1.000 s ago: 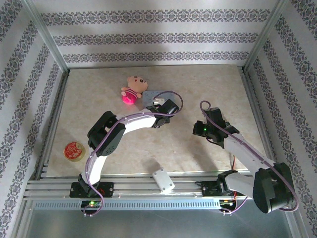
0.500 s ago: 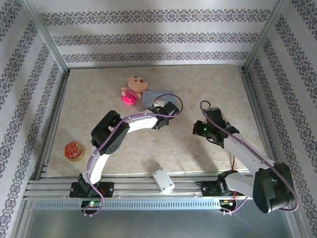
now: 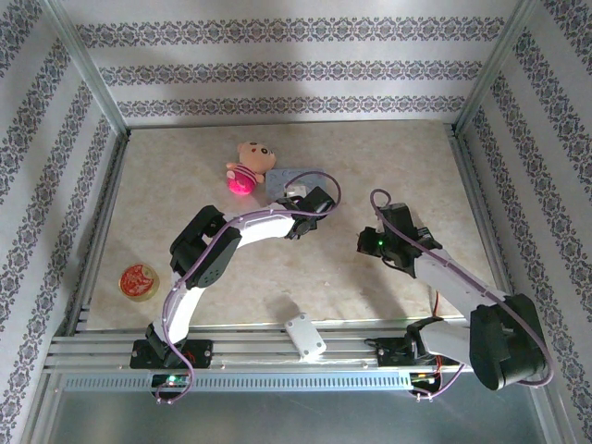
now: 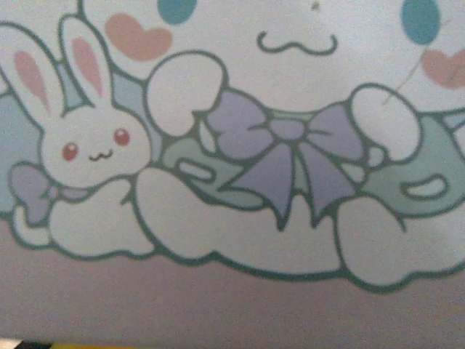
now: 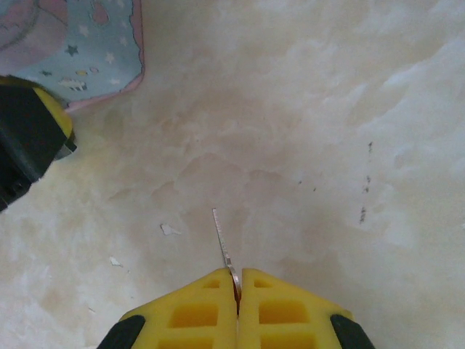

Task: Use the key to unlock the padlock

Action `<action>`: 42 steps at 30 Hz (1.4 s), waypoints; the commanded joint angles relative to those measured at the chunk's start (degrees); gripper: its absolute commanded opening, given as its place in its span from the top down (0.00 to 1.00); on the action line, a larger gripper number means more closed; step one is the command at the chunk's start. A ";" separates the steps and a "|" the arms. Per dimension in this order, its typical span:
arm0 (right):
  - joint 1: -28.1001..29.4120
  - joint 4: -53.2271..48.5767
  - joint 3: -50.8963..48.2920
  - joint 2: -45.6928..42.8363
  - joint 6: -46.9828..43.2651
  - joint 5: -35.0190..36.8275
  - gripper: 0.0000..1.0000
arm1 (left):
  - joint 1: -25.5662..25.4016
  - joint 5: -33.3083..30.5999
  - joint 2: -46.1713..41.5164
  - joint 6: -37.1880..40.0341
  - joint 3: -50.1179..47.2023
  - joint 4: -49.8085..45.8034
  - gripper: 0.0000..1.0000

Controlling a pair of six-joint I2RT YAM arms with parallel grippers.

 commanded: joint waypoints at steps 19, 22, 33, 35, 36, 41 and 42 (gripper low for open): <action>8.70 30.74 -6.84 12.69 6.55 -7.69 1.00 | 2.35 18.56 1.29 -14.40 11.56 -13.55 0.96; 8.71 36.25 -7.83 14.73 6.63 -8.04 1.00 | 2.70 19.00 0.53 -14.69 10.61 -12.42 0.97; 8.97 51.56 -11.07 20.61 5.47 -7.69 1.00 | 3.24 21.78 -0.30 -16.61 8.50 -10.02 0.97; 9.13 54.42 -11.60 21.11 5.83 -6.74 1.00 | 3.25 22.03 -0.49 -17.04 8.05 -9.29 0.97; 9.28 56.10 -12.83 21.43 5.92 -6.34 1.00 | 3.31 22.17 -0.59 -17.30 7.87 -9.04 0.97; 9.99 61.74 -14.49 23.77 6.39 -5.17 1.00 | 3.68 23.45 -0.33 -18.66 7.50 -8.35 0.97; 10.10 62.78 -14.49 24.69 6.53 -5.46 1.00 | 3.81 24.02 -0.42 -19.08 7.17 -7.79 0.97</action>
